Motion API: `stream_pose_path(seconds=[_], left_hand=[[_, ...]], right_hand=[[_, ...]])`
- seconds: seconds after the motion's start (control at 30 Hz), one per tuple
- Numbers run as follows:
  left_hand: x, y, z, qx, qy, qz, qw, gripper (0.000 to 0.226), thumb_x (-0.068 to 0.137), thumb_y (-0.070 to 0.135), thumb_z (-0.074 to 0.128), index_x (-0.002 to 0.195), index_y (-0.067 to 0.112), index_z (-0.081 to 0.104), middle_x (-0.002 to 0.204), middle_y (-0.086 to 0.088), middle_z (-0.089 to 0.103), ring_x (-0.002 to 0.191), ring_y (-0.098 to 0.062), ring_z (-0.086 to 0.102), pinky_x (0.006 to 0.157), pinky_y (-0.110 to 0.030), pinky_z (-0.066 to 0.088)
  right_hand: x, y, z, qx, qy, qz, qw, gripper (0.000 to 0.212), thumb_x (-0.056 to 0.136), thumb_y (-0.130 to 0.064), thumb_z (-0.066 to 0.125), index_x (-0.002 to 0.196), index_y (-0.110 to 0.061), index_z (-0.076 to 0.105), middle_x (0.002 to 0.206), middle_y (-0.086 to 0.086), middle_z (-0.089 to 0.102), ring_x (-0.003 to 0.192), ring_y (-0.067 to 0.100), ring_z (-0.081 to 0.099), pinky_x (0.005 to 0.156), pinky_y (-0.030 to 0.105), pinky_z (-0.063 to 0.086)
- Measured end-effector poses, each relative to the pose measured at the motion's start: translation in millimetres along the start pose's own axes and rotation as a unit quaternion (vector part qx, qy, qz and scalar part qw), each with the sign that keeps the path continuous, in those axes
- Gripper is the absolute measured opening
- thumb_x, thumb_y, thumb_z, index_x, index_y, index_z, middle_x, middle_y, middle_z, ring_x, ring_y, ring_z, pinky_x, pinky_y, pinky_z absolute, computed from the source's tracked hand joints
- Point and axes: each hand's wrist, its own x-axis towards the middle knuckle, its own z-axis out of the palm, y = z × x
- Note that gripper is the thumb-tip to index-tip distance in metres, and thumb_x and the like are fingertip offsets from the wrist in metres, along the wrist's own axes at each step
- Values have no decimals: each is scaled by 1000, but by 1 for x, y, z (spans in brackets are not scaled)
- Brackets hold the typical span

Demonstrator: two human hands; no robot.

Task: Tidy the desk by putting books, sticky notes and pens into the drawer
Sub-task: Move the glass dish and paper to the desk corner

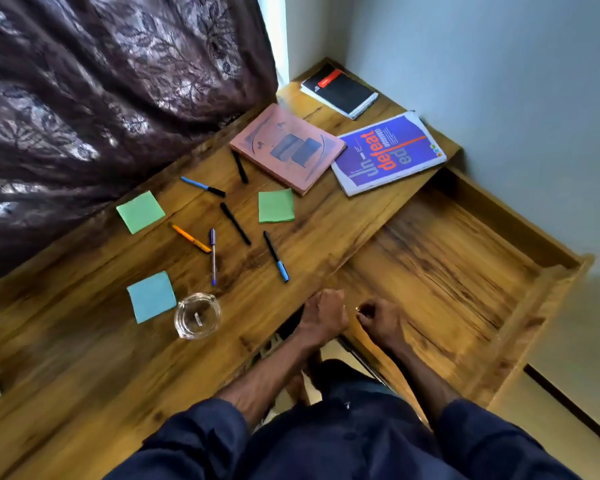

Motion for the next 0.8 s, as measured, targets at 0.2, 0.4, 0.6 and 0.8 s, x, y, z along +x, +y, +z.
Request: stream_pose_path(seconds=[0.2,0.4,0.6,0.8], left_hand=[[-24,-6,21,9,0,-27,1000,26,93,18,53,117,11,59,118,-9,61,114,-25,58,95,-36,52],[-23,-3,24,20,16,-40,999,33,88,19,58,120,12,57,117,-7,58,109,-20,56,94,-30,50],[-19,0,30,3,16,-56,998,37,91,21,59,126,13,54,122,-5,54,109,-16,54,92,-28,50],[-18,1,30,0,21,-59,998,40,93,19,57,131,10,53,128,-7,52,114,-18,54,94,-29,52]], right_hand=[[10,2,16,-22,-61,9,998,21,91,-15,68,108,-5,74,108,12,75,101,26,68,88,36,54],[34,-2,25,-11,-81,12,997,19,94,-17,64,110,-8,71,109,10,71,98,24,66,85,39,57],[50,-6,33,30,-80,-58,995,17,97,-16,62,109,-6,67,110,11,66,94,21,64,83,41,59],[51,-1,41,2,-86,-62,994,24,96,-20,64,115,-7,67,115,10,64,96,21,64,83,38,59]])
